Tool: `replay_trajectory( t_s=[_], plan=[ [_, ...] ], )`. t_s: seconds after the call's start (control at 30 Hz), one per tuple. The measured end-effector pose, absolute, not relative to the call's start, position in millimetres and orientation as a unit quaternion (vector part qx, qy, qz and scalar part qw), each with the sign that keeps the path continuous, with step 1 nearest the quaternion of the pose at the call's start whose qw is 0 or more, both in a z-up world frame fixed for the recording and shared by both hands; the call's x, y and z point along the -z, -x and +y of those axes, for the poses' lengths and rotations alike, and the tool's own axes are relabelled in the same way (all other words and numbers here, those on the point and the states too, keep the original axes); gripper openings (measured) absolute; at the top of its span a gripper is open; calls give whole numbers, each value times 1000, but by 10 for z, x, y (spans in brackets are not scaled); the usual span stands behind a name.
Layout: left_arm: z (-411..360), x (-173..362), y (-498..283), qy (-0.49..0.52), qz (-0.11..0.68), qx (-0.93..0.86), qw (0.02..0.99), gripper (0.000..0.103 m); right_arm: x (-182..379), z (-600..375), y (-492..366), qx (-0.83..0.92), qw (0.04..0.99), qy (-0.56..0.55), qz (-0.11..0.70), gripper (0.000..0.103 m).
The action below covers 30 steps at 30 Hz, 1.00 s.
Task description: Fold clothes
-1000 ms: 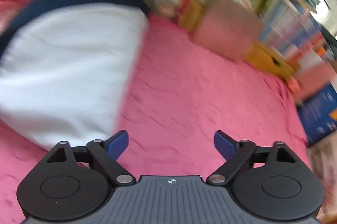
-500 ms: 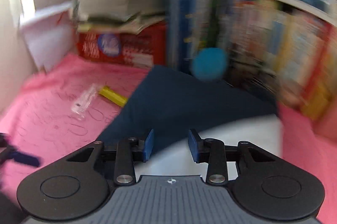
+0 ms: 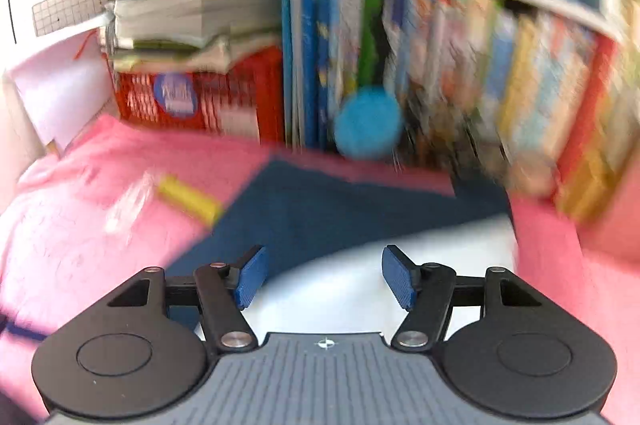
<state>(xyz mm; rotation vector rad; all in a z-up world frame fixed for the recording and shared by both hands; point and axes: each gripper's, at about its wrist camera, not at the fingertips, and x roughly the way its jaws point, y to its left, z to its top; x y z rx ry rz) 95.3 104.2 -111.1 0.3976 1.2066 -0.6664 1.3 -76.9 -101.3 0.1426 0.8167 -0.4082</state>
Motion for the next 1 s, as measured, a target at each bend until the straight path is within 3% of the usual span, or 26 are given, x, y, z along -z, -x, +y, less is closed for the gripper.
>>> replay_trajectory(
  t_s=[0.13, 0.37, 0.67, 1.0],
  plan=[
    [1076, 1109, -963, -175, 560, 306, 750, 103, 1162, -508, 499, 182, 866, -71, 461, 75],
    [1042, 836, -876, -191, 554, 299, 753, 103, 827, -344, 872, 170, 845, -115, 493, 80],
    [811, 382, -585, -199, 516, 318, 770, 103, 354, -509, 1089, 214, 868, -108, 435, 89],
    [724, 236, -294, -194, 507, 332, 772, 103, 271, -439, 1403, 214, 872, -107, 427, 95]
  ],
)
